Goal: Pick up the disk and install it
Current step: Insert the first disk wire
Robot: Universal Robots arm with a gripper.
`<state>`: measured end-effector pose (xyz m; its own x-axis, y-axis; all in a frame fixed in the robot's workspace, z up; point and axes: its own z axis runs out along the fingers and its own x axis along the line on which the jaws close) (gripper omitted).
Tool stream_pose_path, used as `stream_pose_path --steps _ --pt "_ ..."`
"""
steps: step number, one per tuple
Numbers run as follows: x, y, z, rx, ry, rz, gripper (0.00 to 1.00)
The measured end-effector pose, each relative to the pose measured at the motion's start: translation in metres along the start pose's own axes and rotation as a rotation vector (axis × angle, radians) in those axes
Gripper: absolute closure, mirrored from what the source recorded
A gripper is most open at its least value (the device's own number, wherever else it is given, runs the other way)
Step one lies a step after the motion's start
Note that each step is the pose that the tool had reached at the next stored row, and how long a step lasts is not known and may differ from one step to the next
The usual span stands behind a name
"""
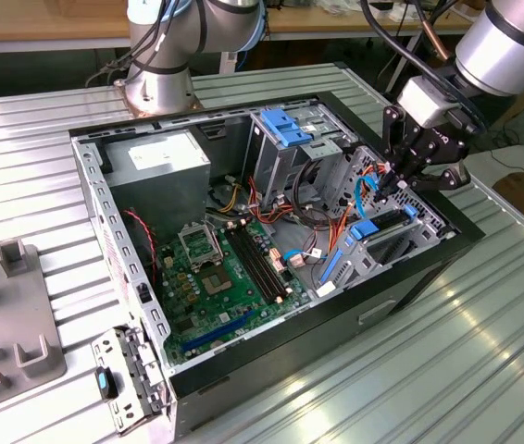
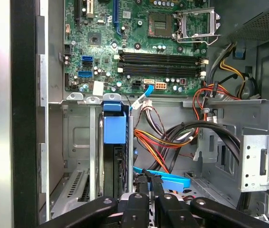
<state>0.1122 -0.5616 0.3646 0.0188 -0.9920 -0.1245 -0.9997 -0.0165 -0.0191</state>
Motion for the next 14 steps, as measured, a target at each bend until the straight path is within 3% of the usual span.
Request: stream_pose_path --steps 2,3,12,14 --pt "0.0 0.0 0.0 0.0 0.0 0.0 0.83" --pt "0.0 0.0 0.0 0.0 0.0001 0.0 0.77" --pt "0.0034 0.0008 0.0001 0.0 0.0029 0.0 0.77" --pt "0.0035 0.001 0.0006 -0.0002 0.0062 0.0 0.77"
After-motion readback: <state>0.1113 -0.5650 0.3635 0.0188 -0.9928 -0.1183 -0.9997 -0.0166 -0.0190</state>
